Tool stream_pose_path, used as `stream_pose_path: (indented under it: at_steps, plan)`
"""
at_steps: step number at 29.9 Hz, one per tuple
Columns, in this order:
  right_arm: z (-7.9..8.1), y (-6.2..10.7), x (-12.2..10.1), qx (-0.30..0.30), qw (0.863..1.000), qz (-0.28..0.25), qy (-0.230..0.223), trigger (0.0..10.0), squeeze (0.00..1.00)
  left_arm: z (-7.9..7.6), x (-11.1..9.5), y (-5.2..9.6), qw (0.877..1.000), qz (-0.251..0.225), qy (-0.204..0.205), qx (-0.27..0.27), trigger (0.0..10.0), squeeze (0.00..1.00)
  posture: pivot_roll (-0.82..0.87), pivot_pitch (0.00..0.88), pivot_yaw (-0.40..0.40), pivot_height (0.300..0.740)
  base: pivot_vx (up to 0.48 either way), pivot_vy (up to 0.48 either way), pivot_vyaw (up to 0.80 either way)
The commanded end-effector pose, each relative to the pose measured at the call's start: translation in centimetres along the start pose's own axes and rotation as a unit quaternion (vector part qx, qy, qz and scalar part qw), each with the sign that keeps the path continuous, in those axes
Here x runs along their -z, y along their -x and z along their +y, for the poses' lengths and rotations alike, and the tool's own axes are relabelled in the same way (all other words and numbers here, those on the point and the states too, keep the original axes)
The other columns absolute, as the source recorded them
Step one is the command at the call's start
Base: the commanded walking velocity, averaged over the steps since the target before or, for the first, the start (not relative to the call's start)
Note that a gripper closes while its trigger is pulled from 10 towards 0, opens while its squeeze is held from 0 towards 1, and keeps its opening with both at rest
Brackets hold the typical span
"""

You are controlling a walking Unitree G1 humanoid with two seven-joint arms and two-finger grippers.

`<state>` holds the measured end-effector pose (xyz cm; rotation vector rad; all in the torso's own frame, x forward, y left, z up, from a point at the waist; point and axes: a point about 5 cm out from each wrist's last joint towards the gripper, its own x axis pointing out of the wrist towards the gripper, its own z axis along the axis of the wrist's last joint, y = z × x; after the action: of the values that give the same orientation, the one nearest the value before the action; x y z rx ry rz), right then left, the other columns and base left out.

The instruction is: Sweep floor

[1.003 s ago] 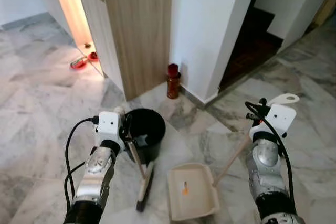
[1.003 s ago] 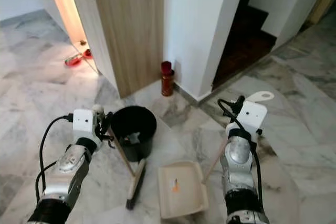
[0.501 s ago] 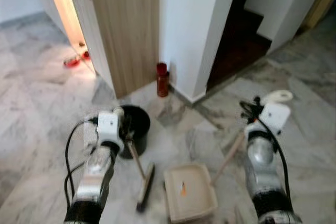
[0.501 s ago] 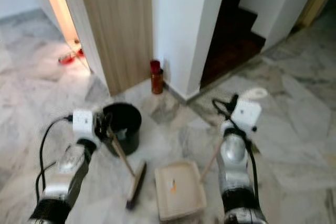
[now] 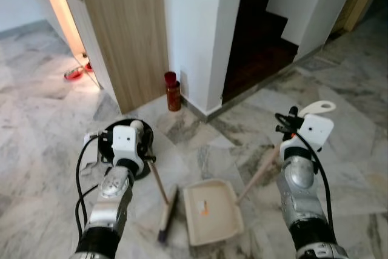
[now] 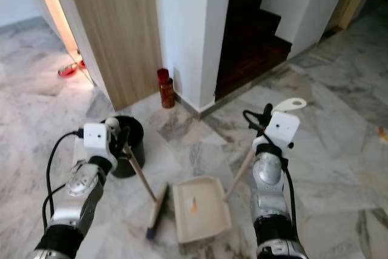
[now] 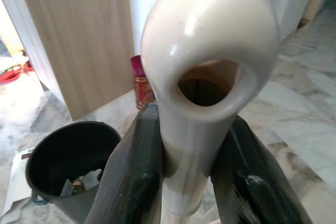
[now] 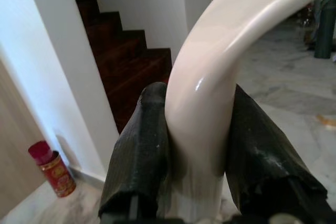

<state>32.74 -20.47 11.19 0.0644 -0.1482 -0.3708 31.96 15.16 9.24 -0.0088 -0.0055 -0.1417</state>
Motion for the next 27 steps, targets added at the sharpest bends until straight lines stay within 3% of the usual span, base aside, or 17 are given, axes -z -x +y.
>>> stream_pose_path:
  at_steps: [1,24,27]
  plan:
    - [0.56,-0.47,-1.34,-0.009,1.000,-0.028,-0.005,10.0,0.00,0.08,-0.81,-0.31,1.000,-0.022,0.001,0.001,10.0,0.00,0.08,0.041,-0.020,0.740,0.000,0.000,-0.80]
    - [0.69,-0.66,-1.38,-0.008,1.000,-0.023,-0.005,10.0,0.00,-0.04,-0.88,-0.39,1.000,-0.025,0.003,-0.002,10.0,0.00,0.08,0.065,-0.027,0.740,0.000,0.000,-0.73]
    - [0.81,-0.64,-1.27,-0.007,1.000,-0.019,-0.004,10.0,0.00,-0.23,-0.96,-0.52,1.000,-0.026,0.005,0.002,10.0,0.00,0.08,0.076,-0.029,0.740,0.000,0.000,0.00]
